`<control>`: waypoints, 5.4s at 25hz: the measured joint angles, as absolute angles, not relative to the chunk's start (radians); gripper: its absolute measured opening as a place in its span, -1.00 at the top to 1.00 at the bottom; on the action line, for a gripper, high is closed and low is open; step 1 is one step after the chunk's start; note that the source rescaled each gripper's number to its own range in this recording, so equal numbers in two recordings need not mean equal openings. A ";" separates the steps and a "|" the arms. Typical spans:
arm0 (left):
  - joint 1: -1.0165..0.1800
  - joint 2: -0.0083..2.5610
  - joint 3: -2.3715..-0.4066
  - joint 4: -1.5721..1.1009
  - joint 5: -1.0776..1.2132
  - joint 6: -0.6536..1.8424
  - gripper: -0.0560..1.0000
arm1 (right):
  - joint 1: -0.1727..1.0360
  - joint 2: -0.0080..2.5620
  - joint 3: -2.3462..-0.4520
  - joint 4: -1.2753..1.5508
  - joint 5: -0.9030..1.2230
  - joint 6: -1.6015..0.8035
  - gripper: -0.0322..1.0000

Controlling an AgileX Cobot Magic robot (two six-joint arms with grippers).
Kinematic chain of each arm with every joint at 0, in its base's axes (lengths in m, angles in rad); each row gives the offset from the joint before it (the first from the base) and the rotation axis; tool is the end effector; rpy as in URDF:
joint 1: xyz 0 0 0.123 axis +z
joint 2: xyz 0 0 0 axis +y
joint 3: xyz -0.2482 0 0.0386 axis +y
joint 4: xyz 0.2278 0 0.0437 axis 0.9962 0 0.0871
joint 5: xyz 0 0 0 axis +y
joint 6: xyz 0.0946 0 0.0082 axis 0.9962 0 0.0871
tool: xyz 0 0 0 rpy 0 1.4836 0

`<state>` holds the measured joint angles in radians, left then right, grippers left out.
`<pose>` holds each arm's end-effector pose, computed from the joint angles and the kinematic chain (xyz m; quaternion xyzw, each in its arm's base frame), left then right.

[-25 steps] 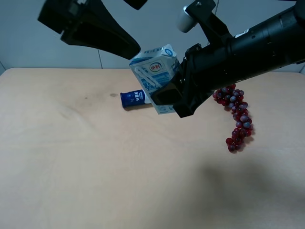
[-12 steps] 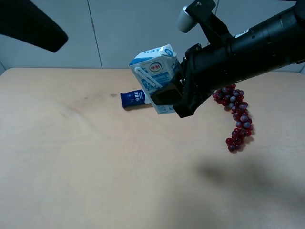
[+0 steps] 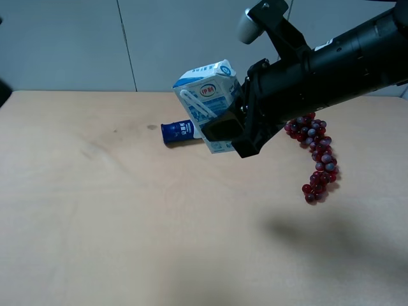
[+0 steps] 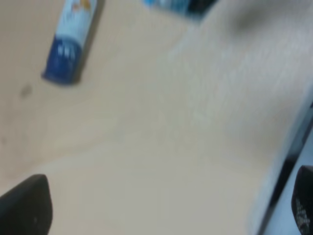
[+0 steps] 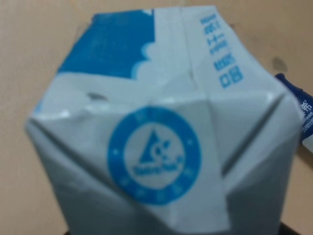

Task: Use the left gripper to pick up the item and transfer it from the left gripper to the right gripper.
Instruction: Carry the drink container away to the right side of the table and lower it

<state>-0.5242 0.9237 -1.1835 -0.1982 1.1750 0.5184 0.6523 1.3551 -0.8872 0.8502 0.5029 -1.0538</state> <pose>0.1244 -0.0919 0.3767 0.4597 0.8053 -0.1000 0.3608 0.1965 0.1934 0.2510 -0.4664 0.7700 0.2415 0.3623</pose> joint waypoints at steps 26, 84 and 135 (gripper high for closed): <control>-0.524 0.048 -0.536 -0.090 1.156 0.152 -0.94 | 0.652 1.355 -0.887 0.850 0.504 -1.043 0.94; 0.075 -0.003 -0.496 0.018 1.058 0.018 -0.94 | 0.652 1.550 -0.887 0.264 0.507 -0.150 0.94; 0.075 -0.003 -0.496 0.018 1.058 0.018 -0.94 | 0.650 1.786 -0.966 0.021 0.627 0.153 -0.97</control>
